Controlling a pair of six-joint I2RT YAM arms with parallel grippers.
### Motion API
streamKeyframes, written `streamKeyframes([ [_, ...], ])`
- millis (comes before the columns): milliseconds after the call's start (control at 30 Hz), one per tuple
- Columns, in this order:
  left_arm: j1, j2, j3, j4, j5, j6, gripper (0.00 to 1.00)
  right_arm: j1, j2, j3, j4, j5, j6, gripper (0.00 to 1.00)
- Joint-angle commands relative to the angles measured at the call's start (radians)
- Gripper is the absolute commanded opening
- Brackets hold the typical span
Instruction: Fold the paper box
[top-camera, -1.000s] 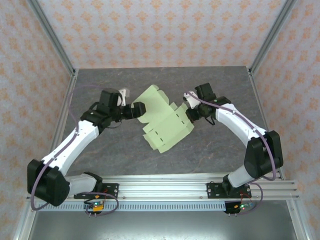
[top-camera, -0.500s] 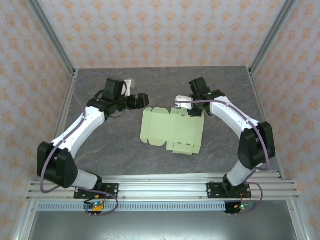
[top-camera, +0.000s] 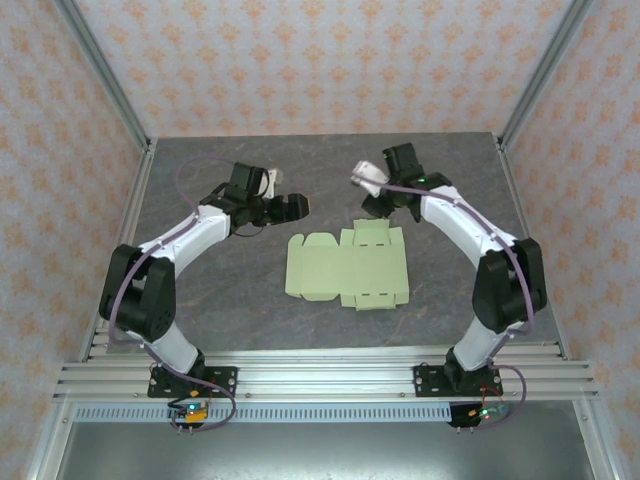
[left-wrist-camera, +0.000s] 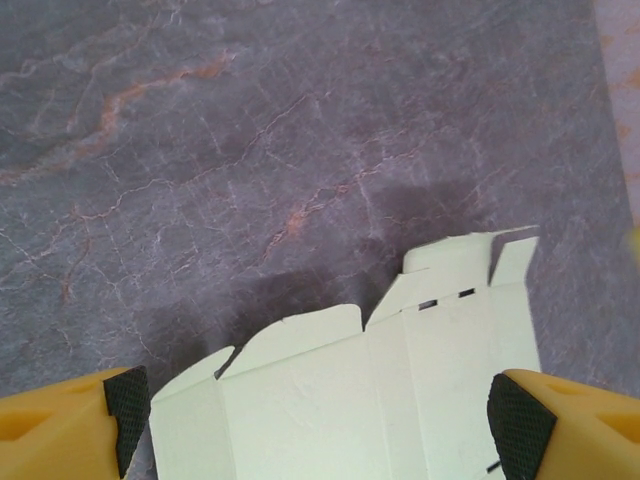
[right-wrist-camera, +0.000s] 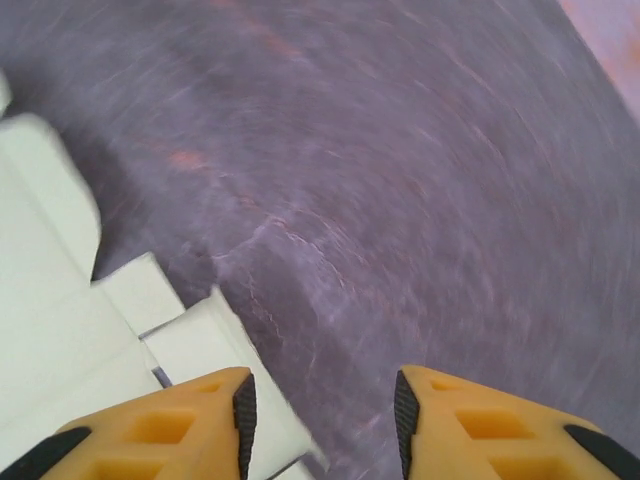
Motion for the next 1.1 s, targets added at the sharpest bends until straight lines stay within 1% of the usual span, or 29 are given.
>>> streamKeyframes([
  [0, -0.005, 0.022, 0.035, 0.027, 0.015, -0.042, 0.90, -0.104, -0.129, -0.116, 0.004, -0.031, 0.588, 0.45],
  [100, -0.018, 0.013, 0.023, 0.034, 0.010, -0.047, 0.89, -0.178, -0.194, -0.247, -0.038, -0.117, 0.777, 0.46],
  [167, -0.039, 0.002, 0.027, -0.009, -0.024, -0.035, 0.88, -0.194, -0.226, -0.322, -0.052, -0.155, 0.846, 0.45],
  [267, -0.096, -0.018, 0.012, -0.053, -0.048, -0.006, 0.88, -0.199, -0.271, -0.435, -0.036, -0.174, 0.880, 0.46],
  [333, -0.128, -0.022, -0.013, -0.051, -0.050, -0.003, 0.88, -0.209, -0.281, -0.494, -0.022, -0.158, 0.878, 0.52],
  [400, -0.147, -0.010, -0.047, -0.033, -0.054, -0.021, 0.88, -0.225, -0.272, -0.543, 0.006, -0.198, 0.877, 0.52],
  [500, -0.148, 0.008, -0.119, 0.041, -0.056, -0.086, 0.88, -0.230, -0.237, -0.572, 0.031, -0.247, 0.878, 0.51],
  [533, -0.149, 0.007, -0.141, 0.064, -0.065, -0.089, 0.88, -0.230, -0.222, -0.572, 0.029, -0.265, 0.875, 0.51],
  [567, -0.149, 0.003, -0.166, 0.091, -0.079, -0.134, 0.88, -0.231, -0.203, -0.563, 0.022, -0.293, 0.859, 0.51],
  [633, -0.149, -0.006, -0.201, 0.124, -0.099, -0.165, 0.88, -0.232, -0.170, -0.553, 0.023, -0.324, 0.860, 0.50],
  [767, -0.148, 0.010, -0.232, 0.154, -0.114, -0.190, 0.88, -0.231, -0.123, -0.541, 0.067, -0.371, 0.881, 0.48],
  [933, -0.149, 0.042, -0.247, 0.178, -0.102, -0.211, 0.88, -0.231, -0.084, -0.513, 0.077, -0.384, 0.884, 0.45],
  [1000, -0.149, 0.042, -0.256, 0.183, -0.109, -0.216, 0.88, -0.231, -0.090, -0.509, 0.085, -0.402, 0.870, 0.41],
  [1033, -0.149, 0.042, -0.256, 0.179, -0.110, -0.215, 0.88, -0.231, -0.096, -0.507, 0.086, -0.405, 0.862, 0.38],
  [1067, -0.148, 0.040, -0.254, 0.173, -0.111, -0.213, 0.88, -0.232, -0.105, -0.507, 0.085, -0.401, 0.851, 0.31],
])
